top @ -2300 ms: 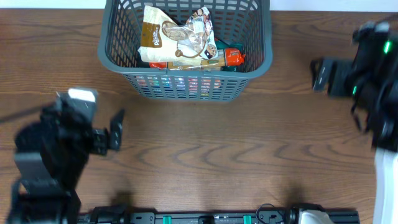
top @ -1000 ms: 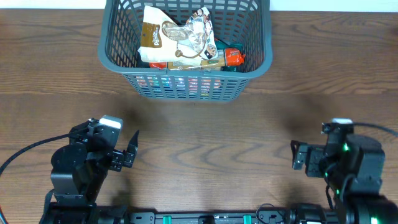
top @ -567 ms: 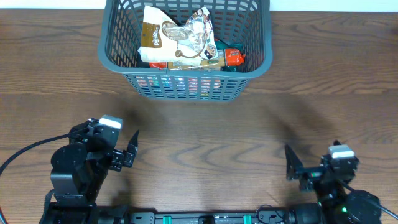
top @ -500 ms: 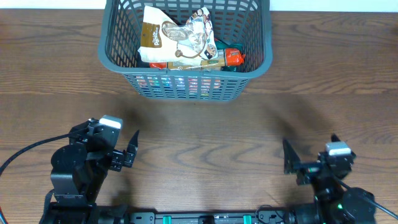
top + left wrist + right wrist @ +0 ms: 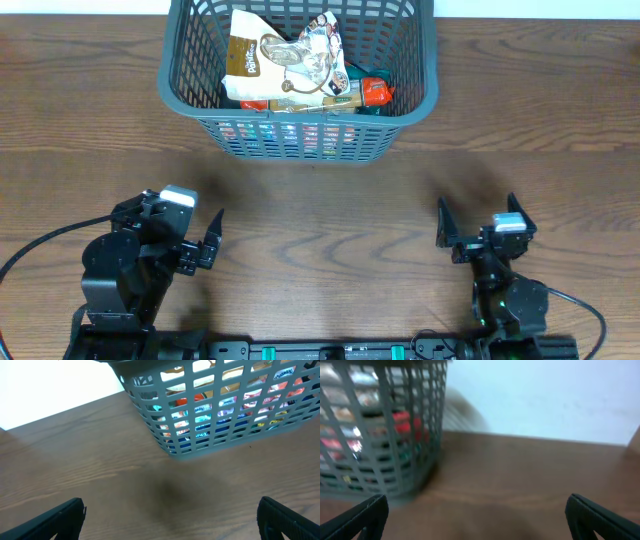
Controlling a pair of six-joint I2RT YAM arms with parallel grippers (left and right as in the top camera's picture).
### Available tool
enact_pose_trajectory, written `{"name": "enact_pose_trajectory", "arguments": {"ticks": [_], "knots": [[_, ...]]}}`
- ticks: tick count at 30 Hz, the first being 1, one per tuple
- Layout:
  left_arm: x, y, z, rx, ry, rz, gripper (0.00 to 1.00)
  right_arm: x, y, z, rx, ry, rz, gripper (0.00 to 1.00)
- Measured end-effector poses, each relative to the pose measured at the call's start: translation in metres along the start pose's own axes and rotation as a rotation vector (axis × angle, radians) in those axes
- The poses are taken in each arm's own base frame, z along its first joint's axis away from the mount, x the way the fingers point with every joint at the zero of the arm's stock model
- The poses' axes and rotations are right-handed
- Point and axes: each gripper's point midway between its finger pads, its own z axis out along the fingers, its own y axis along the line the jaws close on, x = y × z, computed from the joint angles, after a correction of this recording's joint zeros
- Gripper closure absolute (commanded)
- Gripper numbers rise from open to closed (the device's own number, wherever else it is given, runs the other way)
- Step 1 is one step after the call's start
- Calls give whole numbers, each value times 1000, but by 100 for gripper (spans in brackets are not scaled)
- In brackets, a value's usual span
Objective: Pack container
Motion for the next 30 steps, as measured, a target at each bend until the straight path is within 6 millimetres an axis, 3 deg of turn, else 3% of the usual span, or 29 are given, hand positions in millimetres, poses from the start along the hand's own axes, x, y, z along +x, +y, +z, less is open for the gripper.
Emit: {"name": "enact_pose_trajectory", "arguments": {"ticks": [2,30], "knots": [[0,0,0,0,0,0,1,10,-1,1,7,22,-2,1],[0,0,0,0,0,0,1,9,-3,1,19,15,3,1]]}}
